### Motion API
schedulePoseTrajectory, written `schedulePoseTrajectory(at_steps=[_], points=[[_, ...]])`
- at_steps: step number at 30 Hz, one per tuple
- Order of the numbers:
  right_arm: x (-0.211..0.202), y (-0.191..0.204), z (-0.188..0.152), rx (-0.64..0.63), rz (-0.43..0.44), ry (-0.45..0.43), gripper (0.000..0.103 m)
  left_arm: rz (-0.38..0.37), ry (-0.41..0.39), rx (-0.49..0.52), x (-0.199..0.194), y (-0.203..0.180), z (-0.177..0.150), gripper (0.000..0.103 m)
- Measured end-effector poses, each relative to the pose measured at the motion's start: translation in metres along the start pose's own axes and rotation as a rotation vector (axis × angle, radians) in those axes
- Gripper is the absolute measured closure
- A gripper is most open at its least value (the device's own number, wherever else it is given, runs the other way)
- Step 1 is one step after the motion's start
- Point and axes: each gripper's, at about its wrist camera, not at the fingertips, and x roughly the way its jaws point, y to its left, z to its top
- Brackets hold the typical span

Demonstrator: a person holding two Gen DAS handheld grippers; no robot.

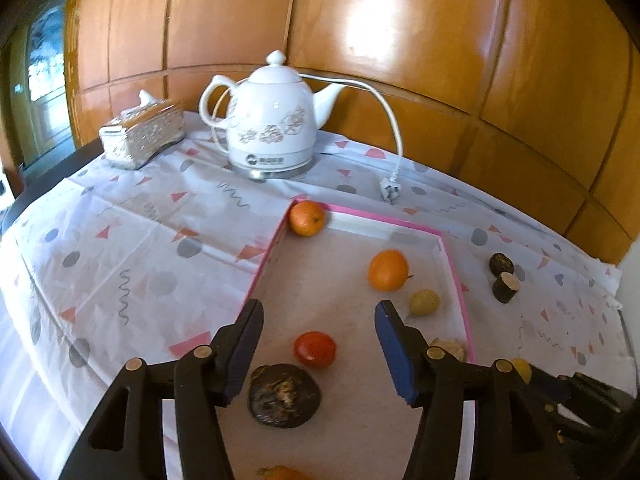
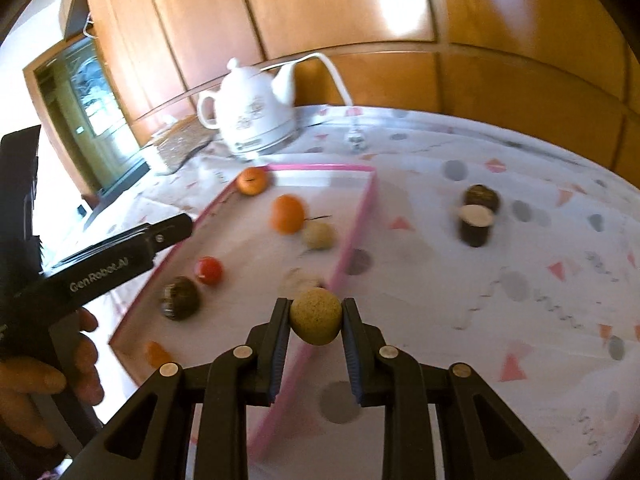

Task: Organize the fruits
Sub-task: 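Carry orange and yellow potato into the pink tray and open both tools, then grasp the cut dark root piece with right tool while left tool grasps the dark round root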

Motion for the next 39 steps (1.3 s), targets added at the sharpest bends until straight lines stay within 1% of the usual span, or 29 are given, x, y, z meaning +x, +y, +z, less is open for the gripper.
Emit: schedulePoseTrajectory(at_steps=[5, 8, 10, 14, 18, 26, 39], points=[[0.015, 0.021, 0.003, -0.034, 0.047, 0.031, 0.077, 0.020, 0.007, -0.021, -0.002, 0.013, -0.004, 0.044], [0.026, 0.029, 0.003, -0.043, 0.053, 0.053, 0.076, 0.024, 0.016, -0.019, -0.002, 0.016, -0.008, 0.044], [0.030, 0.030, 0.002, -0.036, 0.053, 0.061, 0.070, 0.021, 0.023, -0.017, -0.002, 0.016, -0.011, 0.044], [0.030, 0.028, -0.001, -0.020, 0.045, 0.059, 0.069, 0.013, 0.033, -0.009, 0.000, 0.012, -0.014, 0.044], [0.023, 0.020, -0.005, 0.010, 0.029, 0.048, 0.069, 0.005, 0.035, 0.001, -0.001, 0.007, -0.016, 0.044], [0.003, 0.002, -0.007, 0.074, 0.004, -0.007, 0.069, -0.022, 0.029, 0.038, -0.006, -0.007, -0.016, 0.044], [-0.009, -0.046, -0.011, 0.187, -0.108, -0.041, 0.069, -0.073, 0.020, 0.142, -0.016, -0.045, -0.020, 0.044]])
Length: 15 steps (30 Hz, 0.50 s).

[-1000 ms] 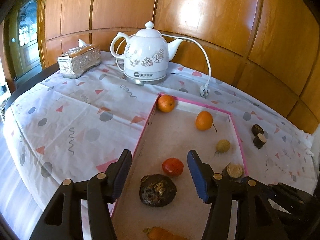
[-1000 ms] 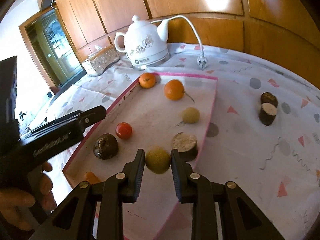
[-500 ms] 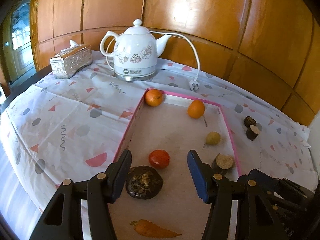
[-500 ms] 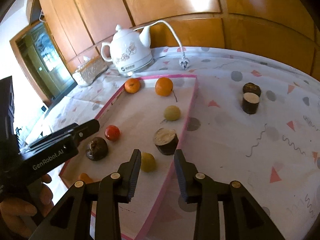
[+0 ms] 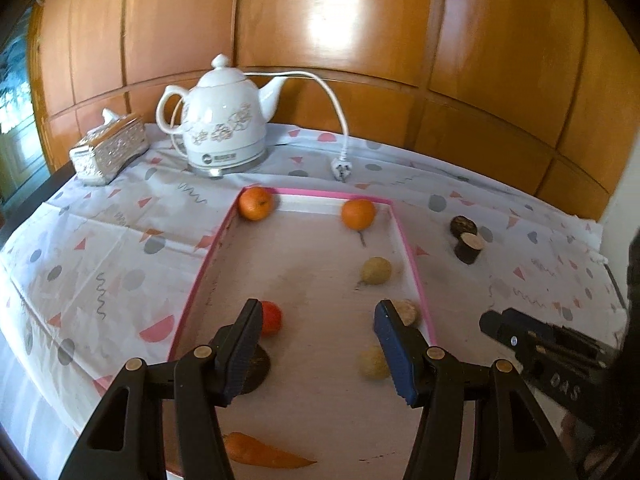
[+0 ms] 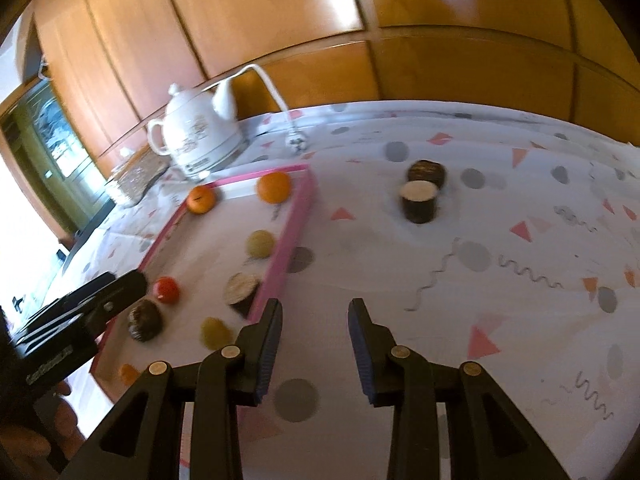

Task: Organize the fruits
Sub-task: 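Grasp the cut dark root piece with right tool while left tool grasps the dark round root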

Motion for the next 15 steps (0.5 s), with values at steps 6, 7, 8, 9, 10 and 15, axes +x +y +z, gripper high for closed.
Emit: schedulePoseTrajectory(at_steps=[6, 7, 8, 9, 10, 15], points=[[0.001, -0.025, 0.008, 0.033, -0.055, -0.009, 0.069, -0.017, 0.006, 0.044, 0.001, -0.016, 0.000, 0.044], [0.002, -0.028, 0.009, 0.037, -0.063, -0.009, 0.069, -0.019, 0.008, 0.048, 0.002, -0.018, 0.000, 0.044], [0.004, -0.032, 0.011, 0.040, -0.074, -0.008, 0.067, -0.025, 0.009, 0.052, 0.003, -0.020, 0.000, 0.044], [0.005, -0.035, 0.013, 0.039, -0.083, -0.007, 0.065, -0.029, 0.010, 0.056, 0.004, -0.022, 0.001, 0.044], [0.007, -0.038, 0.015, 0.038, -0.093, -0.008, 0.060, -0.034, 0.012, 0.060, 0.005, -0.024, 0.001, 0.044], [0.024, -0.057, 0.035, 0.053, -0.139, -0.014, 0.050, -0.065, 0.023, 0.073, 0.011, -0.032, 0.005, 0.044]])
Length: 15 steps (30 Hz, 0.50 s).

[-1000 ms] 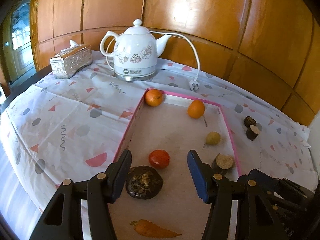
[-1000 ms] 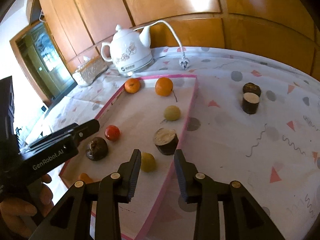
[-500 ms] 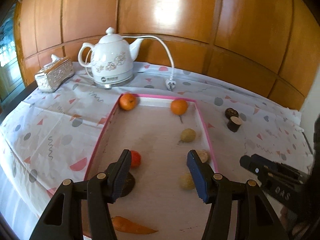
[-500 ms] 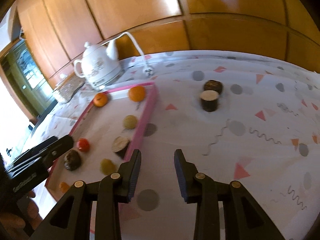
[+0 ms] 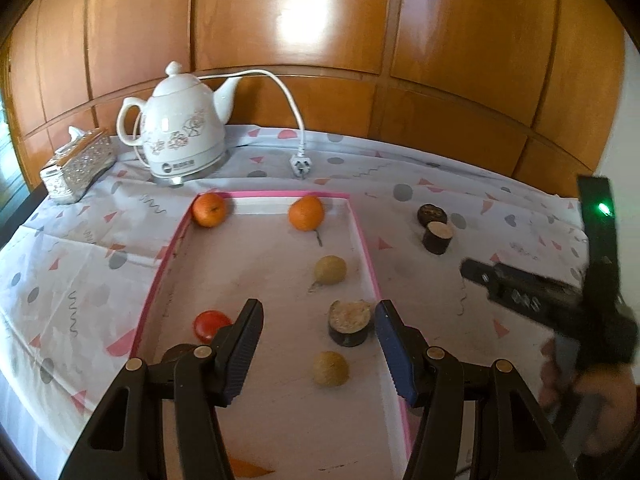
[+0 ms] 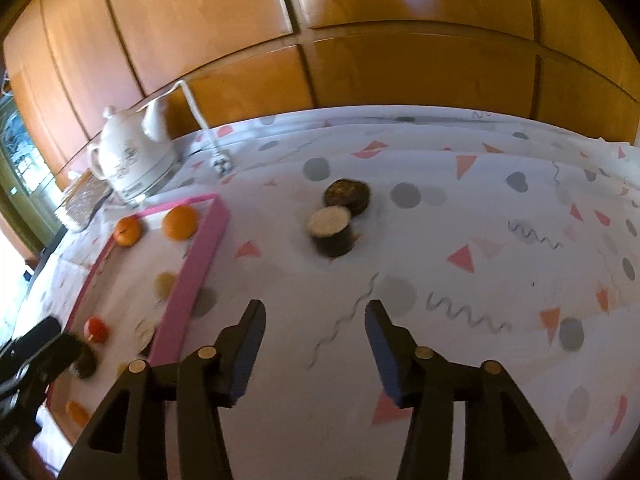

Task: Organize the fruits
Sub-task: 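Grasp the cut dark root piece with right tool while left tool grasps the dark round root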

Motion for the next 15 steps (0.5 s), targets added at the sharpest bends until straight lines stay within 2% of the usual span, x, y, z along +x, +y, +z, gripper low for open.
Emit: schedulePoseTrajectory(at_steps=[5, 10, 13, 15], points=[[0.023, -0.008, 0.024, 0.022, -0.029, 0.009, 0.049, -0.023, 0.014, -0.003, 0.008, -0.004, 0.006, 0.044], [0.048, -0.001, 0.040, 0.014, -0.030, 0.030, 0.049, -0.032, 0.018, -0.005, 0.014, -0.009, 0.013, 0.044], [0.064, 0.004, 0.043, -0.012, -0.062, 0.041, 0.049, -0.036, 0.020, 0.001, 0.018, -0.012, 0.019, 0.044], [0.075, 0.005, 0.044, -0.025, -0.080, 0.067, 0.058, -0.045, 0.018, 0.003, 0.020, -0.016, 0.025, 0.044]])
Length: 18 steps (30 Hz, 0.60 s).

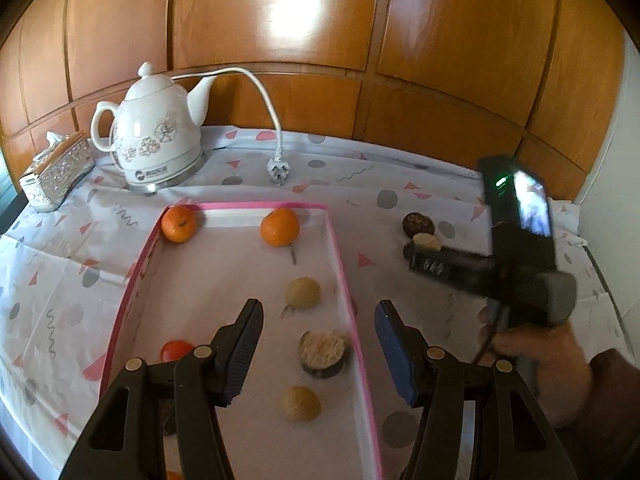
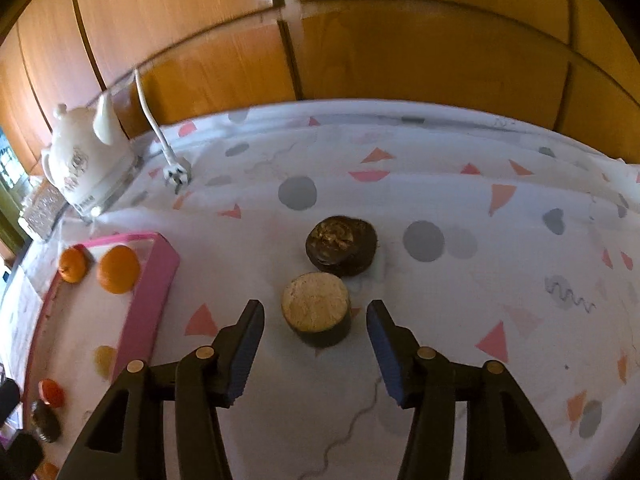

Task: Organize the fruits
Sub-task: 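Grasp the cut dark root piece with right tool while left tool grasps the dark round root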

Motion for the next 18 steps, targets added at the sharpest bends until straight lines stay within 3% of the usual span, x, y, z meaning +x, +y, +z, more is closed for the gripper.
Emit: schedulePoseTrajectory(at_steps=[1, 9, 18], points=[[0.003, 0.000, 0.000, -0.009, -0.009, 0.011, 0.067, -0.003, -0.003, 0.007, 0.001, -0.003, 0.004, 0.044], [-0.026, -0.027, -0.017, 0.019, -0.032, -0.032, 0.067, -0.055, 0.013, 0.070, 0.022, -0.033, 0.033, 0.044], [-0.054, -0.079, -0.055, 0.056, -0.150, -0.033, 0.067, -0.100, 0.138, 0.068, 0.083, -0.066, 0.051, 0.044]])
